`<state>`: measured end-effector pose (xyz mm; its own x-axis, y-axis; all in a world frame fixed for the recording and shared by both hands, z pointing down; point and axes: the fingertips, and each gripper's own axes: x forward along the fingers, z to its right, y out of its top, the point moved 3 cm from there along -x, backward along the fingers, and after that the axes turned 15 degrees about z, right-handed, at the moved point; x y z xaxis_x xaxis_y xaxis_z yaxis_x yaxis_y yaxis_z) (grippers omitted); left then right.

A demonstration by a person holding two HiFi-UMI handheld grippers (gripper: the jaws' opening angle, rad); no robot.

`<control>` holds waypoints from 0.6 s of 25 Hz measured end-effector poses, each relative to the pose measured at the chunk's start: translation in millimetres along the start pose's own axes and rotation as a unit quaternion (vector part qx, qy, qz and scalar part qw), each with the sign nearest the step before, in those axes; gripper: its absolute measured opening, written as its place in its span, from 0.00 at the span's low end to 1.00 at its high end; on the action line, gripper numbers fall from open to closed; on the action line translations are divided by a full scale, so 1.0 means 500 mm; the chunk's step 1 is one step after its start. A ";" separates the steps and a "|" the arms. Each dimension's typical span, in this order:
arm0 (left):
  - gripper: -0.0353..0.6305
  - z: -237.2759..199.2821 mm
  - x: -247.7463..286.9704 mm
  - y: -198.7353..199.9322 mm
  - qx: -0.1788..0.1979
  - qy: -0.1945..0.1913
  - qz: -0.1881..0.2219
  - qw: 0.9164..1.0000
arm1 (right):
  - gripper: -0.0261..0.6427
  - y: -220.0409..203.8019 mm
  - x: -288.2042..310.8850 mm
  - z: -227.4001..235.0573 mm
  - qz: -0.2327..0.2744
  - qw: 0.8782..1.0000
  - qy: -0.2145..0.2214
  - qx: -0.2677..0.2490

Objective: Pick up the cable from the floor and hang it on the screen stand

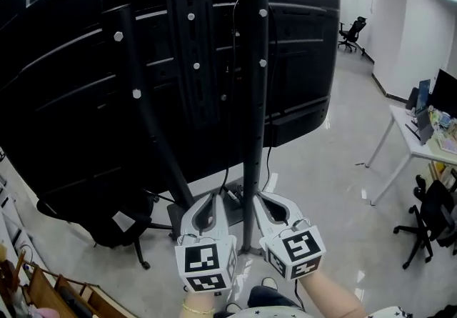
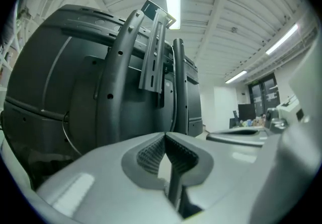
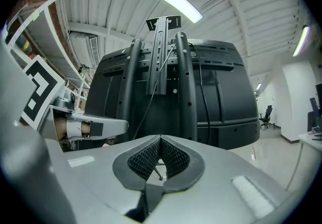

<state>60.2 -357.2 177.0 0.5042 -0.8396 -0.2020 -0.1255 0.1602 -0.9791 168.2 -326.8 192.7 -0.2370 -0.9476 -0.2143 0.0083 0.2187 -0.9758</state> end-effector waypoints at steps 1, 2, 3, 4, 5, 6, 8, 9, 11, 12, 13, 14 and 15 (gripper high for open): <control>0.06 -0.003 -0.011 -0.007 0.003 0.001 -0.003 1.000 | 0.04 -0.009 -0.006 -0.011 -0.003 1.000 0.001 0.003; 0.06 -0.006 -0.020 -0.013 0.004 0.002 -0.007 1.000 | 0.04 -0.016 -0.011 -0.020 -0.005 1.000 0.002 0.007; 0.06 -0.009 -0.029 -0.018 0.004 0.000 -0.011 1.000 | 0.04 -0.021 -0.013 -0.029 -0.005 1.000 0.001 0.010; 0.06 -0.012 -0.036 -0.023 0.005 -0.002 -0.014 1.000 | 0.04 -0.025 -0.014 -0.036 -0.003 1.000 -0.001 0.013; 0.06 -0.015 -0.042 -0.026 0.006 -0.003 -0.016 1.000 | 0.04 -0.027 -0.015 -0.042 -0.001 1.000 -0.005 0.017; 0.06 -0.017 -0.048 -0.029 0.008 -0.004 -0.017 1.000 | 0.04 -0.029 -0.016 -0.047 0.001 1.000 -0.008 0.020; 0.06 -0.022 -0.059 -0.034 0.009 -0.006 -0.020 1.000 | 0.04 -0.030 -0.016 -0.059 0.003 1.000 -0.009 0.024; 0.06 -0.024 -0.063 -0.037 0.007 -0.006 -0.021 1.000 | 0.04 -0.031 -0.016 -0.065 0.003 1.000 -0.007 0.024; 0.06 -0.028 -0.071 -0.041 0.004 -0.008 -0.023 1.000 | 0.04 -0.031 -0.015 -0.077 0.003 1.000 -0.004 0.023; 0.06 -0.029 -0.074 -0.043 0.005 -0.008 -0.024 1.000 | 0.04 -0.030 -0.014 -0.082 0.004 1.000 -0.003 0.023; 0.06 -0.031 -0.076 -0.045 0.005 -0.008 -0.025 1.000 | 0.04 -0.030 -0.014 -0.087 0.004 1.000 -0.002 0.023; 0.06 -0.033 -0.079 -0.047 0.006 -0.009 -0.026 1.000 | 0.03 -0.030 -0.013 -0.091 0.005 1.000 -0.002 0.022; 0.06 -0.035 -0.081 -0.048 0.006 -0.009 -0.027 1.000 | 0.04 -0.029 -0.013 -0.094 0.006 1.000 -0.002 0.022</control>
<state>28.0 -336.1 208.9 0.5260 -0.8373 -0.1492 -0.0879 0.1210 -0.9888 123.9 -313.0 210.0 -0.2329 -0.9459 -0.2260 0.0536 0.2195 -0.9741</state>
